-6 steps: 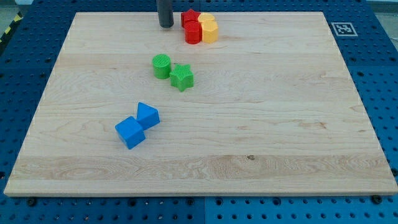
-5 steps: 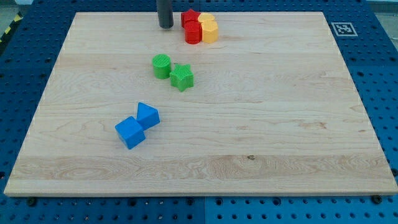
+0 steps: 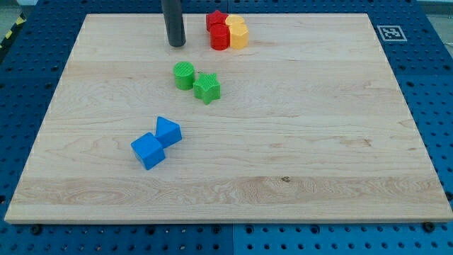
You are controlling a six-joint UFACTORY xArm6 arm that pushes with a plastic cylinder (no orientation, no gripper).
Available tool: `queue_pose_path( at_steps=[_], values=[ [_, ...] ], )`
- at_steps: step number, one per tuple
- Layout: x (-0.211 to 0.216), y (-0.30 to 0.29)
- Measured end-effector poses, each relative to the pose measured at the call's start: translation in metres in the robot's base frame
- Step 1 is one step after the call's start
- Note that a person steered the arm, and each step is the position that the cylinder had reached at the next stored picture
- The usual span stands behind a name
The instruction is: Move your arm above the green circle
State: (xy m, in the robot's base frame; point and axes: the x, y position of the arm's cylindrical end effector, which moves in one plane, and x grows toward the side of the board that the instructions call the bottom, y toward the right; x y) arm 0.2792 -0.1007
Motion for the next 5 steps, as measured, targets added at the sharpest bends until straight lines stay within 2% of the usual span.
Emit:
queue_pose_path(
  at_steps=[4, 5],
  values=[
    [0.020, 0.000],
    [0.046, 0.025]
  ],
)
